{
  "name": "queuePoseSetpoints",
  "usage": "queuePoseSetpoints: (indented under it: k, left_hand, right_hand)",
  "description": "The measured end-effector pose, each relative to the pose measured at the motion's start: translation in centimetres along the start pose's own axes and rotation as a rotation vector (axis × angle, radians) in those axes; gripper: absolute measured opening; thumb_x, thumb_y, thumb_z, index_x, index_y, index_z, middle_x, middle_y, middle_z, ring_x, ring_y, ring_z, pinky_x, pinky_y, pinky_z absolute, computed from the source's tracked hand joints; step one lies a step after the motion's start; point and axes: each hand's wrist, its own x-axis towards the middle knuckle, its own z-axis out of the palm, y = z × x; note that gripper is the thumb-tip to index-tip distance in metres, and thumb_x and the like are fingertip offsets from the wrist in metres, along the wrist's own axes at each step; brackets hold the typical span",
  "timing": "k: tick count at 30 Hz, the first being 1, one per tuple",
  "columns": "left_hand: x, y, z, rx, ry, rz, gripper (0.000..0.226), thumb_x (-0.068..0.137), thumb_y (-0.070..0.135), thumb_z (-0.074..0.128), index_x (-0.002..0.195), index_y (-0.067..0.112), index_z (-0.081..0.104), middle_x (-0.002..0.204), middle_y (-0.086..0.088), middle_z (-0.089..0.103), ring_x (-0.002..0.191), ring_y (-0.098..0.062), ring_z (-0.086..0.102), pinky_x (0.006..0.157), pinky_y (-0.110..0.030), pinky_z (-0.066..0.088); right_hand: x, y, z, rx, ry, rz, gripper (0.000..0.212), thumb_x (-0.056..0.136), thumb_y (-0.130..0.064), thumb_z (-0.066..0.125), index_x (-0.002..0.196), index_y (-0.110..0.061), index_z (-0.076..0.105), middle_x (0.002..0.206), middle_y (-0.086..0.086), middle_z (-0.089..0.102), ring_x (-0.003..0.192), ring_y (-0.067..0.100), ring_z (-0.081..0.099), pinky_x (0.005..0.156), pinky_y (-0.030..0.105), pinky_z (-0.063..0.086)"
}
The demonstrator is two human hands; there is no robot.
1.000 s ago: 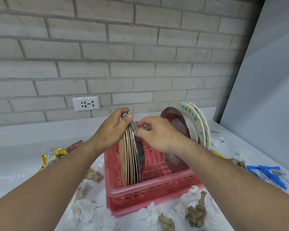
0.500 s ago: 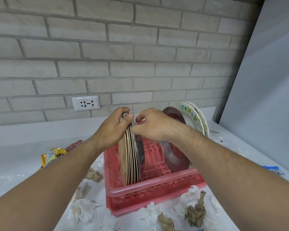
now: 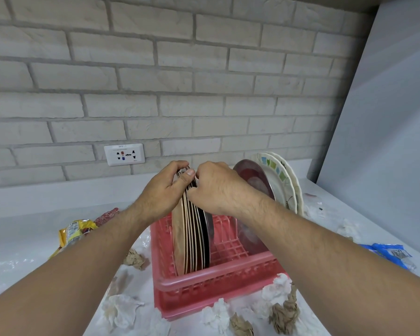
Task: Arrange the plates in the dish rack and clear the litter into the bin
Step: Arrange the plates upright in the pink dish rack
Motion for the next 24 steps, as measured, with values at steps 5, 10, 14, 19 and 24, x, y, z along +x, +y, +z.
queuePoseSetpoints:
  k: [5,10,14,19,24]
  left_hand:
    - [-0.4,0.6,-0.1,0.011,0.018,0.013,0.023,0.098,0.043,0.041,0.119,0.036,0.049,0.107,0.028,0.054,0.104,0.01,0.05,0.084,-0.016,0.037]
    - [-0.4,0.6,-0.2,0.042,0.031,0.024,0.017,0.099,0.039,0.041,0.115,0.036,0.047,0.104,0.026,0.052,0.101,0.01,0.049,0.079,-0.013,0.036]
    - [-0.5,0.6,-0.2,0.069,0.05,0.05,0.019,0.099,0.038,0.041,0.117,0.033,0.048,0.105,0.025,0.052,0.101,0.01,0.048,0.08,-0.012,0.036]
    - [-0.5,0.5,-0.3,0.047,0.018,0.036,0.038,0.098,0.043,0.04,0.13,0.024,0.047,0.113,0.018,0.053,0.109,-0.003,0.049,0.083,-0.017,0.036]
    - [-0.6,0.2,-0.3,-0.062,-0.036,-0.012,0.045,0.095,0.047,0.038,0.135,0.026,0.042,0.126,0.016,0.051,0.121,-0.006,0.046,0.103,-0.03,0.035]
  right_hand:
    - [-0.3,0.7,0.5,0.002,0.041,0.068,0.012,0.09,-0.024,0.047,0.084,-0.014,0.052,0.083,0.0,0.054,0.079,0.02,0.058,0.065,0.031,0.049]
    - [-0.5,1.3,1.2,0.013,0.079,0.103,0.021,0.094,-0.024,0.049,0.111,-0.013,0.051,0.093,0.003,0.053,0.081,0.021,0.053,0.066,0.031,0.048]
    - [-0.7,1.7,2.4,0.01,0.017,0.128,0.026,0.093,-0.011,0.053,0.118,-0.013,0.047,0.092,0.002,0.049,0.081,0.021,0.05,0.067,0.031,0.048]
    - [0.3,1.5,0.0,-0.005,0.115,0.096,0.018,0.094,-0.013,0.055,0.111,-0.015,0.056,0.095,0.002,0.061,0.081,0.019,0.061,0.074,0.034,0.056]
    - [1.2,2.3,-6.1,-0.153,0.254,0.155,0.018,0.092,-0.01,0.049,0.108,-0.014,0.056,0.079,0.0,0.047,0.065,0.017,0.049,0.05,0.026,0.038]
